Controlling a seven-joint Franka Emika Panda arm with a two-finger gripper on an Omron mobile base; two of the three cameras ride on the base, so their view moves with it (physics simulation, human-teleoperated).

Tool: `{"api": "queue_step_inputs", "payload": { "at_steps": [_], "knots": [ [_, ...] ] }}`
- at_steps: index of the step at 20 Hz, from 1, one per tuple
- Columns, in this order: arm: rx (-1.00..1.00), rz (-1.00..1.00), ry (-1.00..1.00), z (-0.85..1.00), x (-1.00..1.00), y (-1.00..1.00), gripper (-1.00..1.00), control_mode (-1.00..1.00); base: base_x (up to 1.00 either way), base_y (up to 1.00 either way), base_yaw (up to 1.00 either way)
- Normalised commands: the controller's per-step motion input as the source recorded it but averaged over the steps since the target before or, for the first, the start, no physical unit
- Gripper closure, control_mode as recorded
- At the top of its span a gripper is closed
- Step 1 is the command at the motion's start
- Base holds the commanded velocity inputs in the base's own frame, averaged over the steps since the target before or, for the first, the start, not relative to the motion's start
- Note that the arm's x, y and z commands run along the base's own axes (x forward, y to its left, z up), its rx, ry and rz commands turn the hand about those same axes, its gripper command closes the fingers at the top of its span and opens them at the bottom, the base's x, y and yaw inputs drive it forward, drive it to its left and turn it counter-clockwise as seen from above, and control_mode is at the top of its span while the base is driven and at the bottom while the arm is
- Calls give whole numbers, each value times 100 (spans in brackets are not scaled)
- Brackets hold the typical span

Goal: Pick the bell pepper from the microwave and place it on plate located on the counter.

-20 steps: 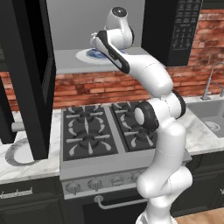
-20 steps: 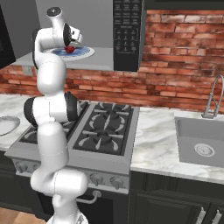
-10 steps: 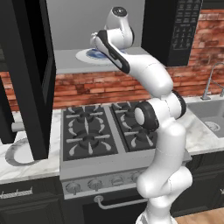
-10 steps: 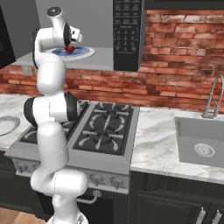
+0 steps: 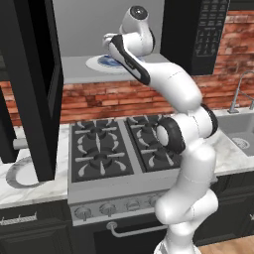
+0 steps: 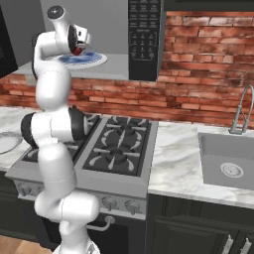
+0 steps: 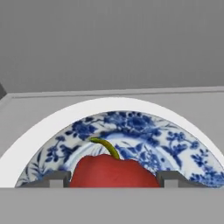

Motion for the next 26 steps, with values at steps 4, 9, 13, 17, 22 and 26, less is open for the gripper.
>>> {"api": "queue_step_inputs", "payload": {
  "at_steps": [4,9,13,17,22,26],
  "knots": [
    [0,0,-3,59,-73,0,100,-100,0,0,0],
    [-1,0,-6,10,-100,0,100,-100,0,0,0],
    [0,0,-10,-34,-100,0,100,-100,0,0,0],
    [0,1,-12,-45,-100,0,100,-100,0,0,0],
    [0,4,-4,-7,-100,-2,100,-100,0,0,0],
    [0,8,0,-12,-100,0,100,-100,0,0,0]
  ]
}}
